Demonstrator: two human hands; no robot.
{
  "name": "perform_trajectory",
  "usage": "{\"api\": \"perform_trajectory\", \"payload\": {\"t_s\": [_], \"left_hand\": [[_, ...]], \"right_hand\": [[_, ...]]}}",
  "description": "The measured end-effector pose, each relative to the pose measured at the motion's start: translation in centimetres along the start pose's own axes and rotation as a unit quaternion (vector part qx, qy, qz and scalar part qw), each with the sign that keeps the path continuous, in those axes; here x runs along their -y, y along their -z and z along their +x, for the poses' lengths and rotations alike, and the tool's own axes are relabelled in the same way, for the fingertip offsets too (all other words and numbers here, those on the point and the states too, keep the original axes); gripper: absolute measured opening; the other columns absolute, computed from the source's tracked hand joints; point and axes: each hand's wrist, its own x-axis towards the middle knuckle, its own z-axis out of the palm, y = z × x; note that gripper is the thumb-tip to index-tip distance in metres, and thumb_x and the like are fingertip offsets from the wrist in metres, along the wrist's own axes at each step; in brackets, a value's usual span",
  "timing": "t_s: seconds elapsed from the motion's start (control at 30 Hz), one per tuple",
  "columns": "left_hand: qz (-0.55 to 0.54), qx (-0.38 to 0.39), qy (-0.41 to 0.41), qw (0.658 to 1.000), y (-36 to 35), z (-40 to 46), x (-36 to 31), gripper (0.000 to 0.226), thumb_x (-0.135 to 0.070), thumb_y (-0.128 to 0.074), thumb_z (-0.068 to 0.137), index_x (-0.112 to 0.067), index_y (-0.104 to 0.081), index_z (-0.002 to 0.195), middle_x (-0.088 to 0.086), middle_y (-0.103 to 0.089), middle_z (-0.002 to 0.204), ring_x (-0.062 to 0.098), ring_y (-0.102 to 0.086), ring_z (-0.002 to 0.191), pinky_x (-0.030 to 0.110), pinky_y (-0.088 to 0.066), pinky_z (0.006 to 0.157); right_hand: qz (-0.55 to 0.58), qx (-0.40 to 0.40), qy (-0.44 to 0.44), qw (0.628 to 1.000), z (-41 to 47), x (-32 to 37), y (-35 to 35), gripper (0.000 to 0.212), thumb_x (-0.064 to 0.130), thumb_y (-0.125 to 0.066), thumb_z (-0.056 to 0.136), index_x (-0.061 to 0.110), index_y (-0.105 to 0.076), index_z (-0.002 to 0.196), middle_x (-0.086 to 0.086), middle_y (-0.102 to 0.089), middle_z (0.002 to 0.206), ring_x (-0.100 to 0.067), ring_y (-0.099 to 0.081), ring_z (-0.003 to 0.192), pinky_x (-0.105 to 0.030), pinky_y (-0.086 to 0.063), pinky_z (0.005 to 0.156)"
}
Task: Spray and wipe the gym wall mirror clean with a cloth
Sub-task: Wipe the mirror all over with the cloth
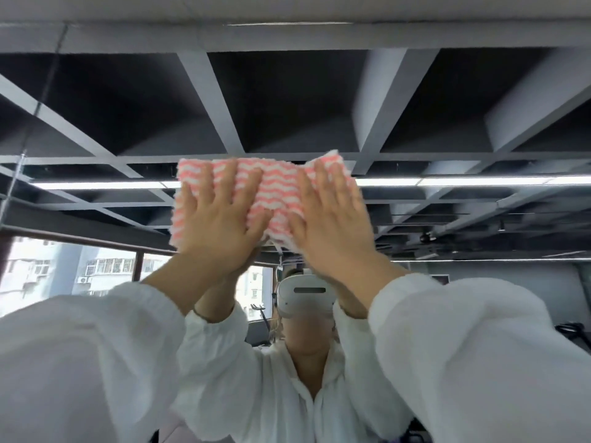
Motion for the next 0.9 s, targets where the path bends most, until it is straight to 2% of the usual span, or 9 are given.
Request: {"api": "perform_trajectory", "payload": {"t_s": [0.2, 0.33, 0.43, 0.5, 0.63, 0.7, 0.8, 0.87, 0.9], "left_hand": [[0.013, 0.032, -0.079, 0.996, -0.2, 0.8, -8.6, 0.063, -0.057, -0.009, 0.093, -0.035, 0.014, 0.148, 0.001, 0.015, 0.158, 0.033, 0.015, 0.143, 0.056, 0.009, 0.113], [0.020, 0.048, -0.168, 0.984, -0.9, -1.4, -11.5, 0.066, -0.060, -0.008, 0.093, -0.033, 0.018, 0.147, 0.003, 0.019, 0.157, 0.035, 0.021, 0.142, 0.057, 0.017, 0.110], [0.020, 0.058, -0.232, 0.971, -1.2, -3.8, -11.8, 0.065, -0.059, -0.007, 0.094, -0.030, 0.018, 0.147, 0.004, 0.021, 0.156, 0.034, 0.025, 0.140, 0.055, 0.019, 0.109], [0.019, 0.069, -0.274, 0.959, -1.7, -5.7, -11.4, 0.066, -0.056, -0.006, 0.092, -0.027, 0.009, 0.149, 0.004, 0.018, 0.155, 0.034, 0.021, 0.141, 0.056, 0.017, 0.110], [0.004, 0.128, -0.326, 0.937, -1.5, -9.2, -9.3, 0.067, -0.060, -0.018, 0.090, -0.024, -0.025, 0.146, 0.007, -0.012, 0.153, 0.035, -0.015, 0.142, 0.057, -0.009, 0.111], [-0.017, 0.139, -0.336, 0.931, -0.5, -9.0, -8.0, 0.062, -0.058, -0.021, 0.091, -0.030, -0.031, 0.146, 0.001, -0.022, 0.155, 0.031, -0.025, 0.140, 0.050, -0.015, 0.111], [-0.057, 0.121, -0.238, 0.962, 1.8, -6.6, -6.4, 0.057, -0.038, -0.036, 0.096, -0.034, -0.016, 0.148, -0.005, -0.019, 0.155, 0.020, -0.029, 0.134, 0.040, -0.024, 0.111], [-0.049, 0.094, -0.181, 0.978, 2.7, -5.0, -5.5, 0.050, -0.034, -0.049, 0.094, -0.030, -0.032, 0.141, -0.003, -0.044, 0.139, 0.018, -0.044, 0.119, 0.032, -0.037, 0.098], [-0.043, 0.070, -0.181, 0.980, 3.0, -4.3, -5.0, 0.038, -0.034, -0.053, 0.093, -0.026, -0.045, 0.129, -0.003, -0.057, 0.122, 0.017, -0.049, 0.106, 0.030, -0.038, 0.087]], "right_hand": [[-0.024, -0.033, -0.104, 0.994, -2.8, -7.1, -0.3, 0.073, 0.056, 0.007, 0.090, 0.015, 0.007, 0.152, -0.013, 0.009, 0.159, -0.031, 0.010, 0.146, -0.043, 0.006, 0.115], [0.002, -0.088, -0.144, 0.986, -6.8, -8.8, -1.9, 0.074, 0.051, -0.006, 0.094, 0.005, -0.019, 0.149, -0.024, -0.018, 0.154, -0.040, -0.014, 0.143, -0.053, -0.012, 0.114], [0.007, -0.093, -0.153, 0.984, -10.1, -8.3, -3.1, 0.068, 0.047, -0.011, 0.097, 0.003, -0.020, 0.148, -0.026, -0.021, 0.153, -0.041, -0.016, 0.142, -0.054, -0.015, 0.113], [-0.007, -0.092, -0.131, 0.987, -12.5, -7.4, -3.7, 0.065, 0.042, -0.010, 0.099, -0.001, -0.020, 0.146, -0.028, -0.023, 0.151, -0.041, -0.017, 0.141, -0.053, -0.015, 0.114], [-0.016, -0.066, -0.044, 0.997, -16.0, -6.6, -3.5, 0.064, 0.045, -0.008, 0.100, 0.000, -0.023, 0.143, -0.028, -0.037, 0.144, -0.038, -0.027, 0.136, -0.049, -0.021, 0.110], [-0.024, -0.057, -0.017, 0.998, -16.0, -7.1, -2.1, 0.062, 0.050, -0.025, 0.096, 0.004, -0.035, 0.136, -0.023, -0.055, 0.129, -0.033, -0.043, 0.121, -0.044, -0.032, 0.100], [-0.029, 0.025, -0.048, 0.998, -13.5, -7.3, 1.5, 0.069, 0.053, -0.064, 0.080, 0.014, -0.048, 0.133, -0.007, -0.063, 0.110, -0.026, -0.060, 0.098, -0.038, -0.048, 0.081], [-0.015, 0.084, -0.077, 0.993, -11.7, -7.6, 2.9, 0.048, 0.049, -0.062, 0.083, 0.025, -0.056, 0.125, 0.002, -0.057, 0.109, -0.018, -0.055, 0.095, -0.030, -0.042, 0.078], [-0.014, 0.055, -0.068, 0.996, -10.9, -7.8, 3.2, 0.035, 0.045, -0.062, 0.085, 0.025, -0.063, 0.113, 0.002, -0.056, 0.103, -0.015, -0.051, 0.088, -0.028, -0.037, 0.074]]}}
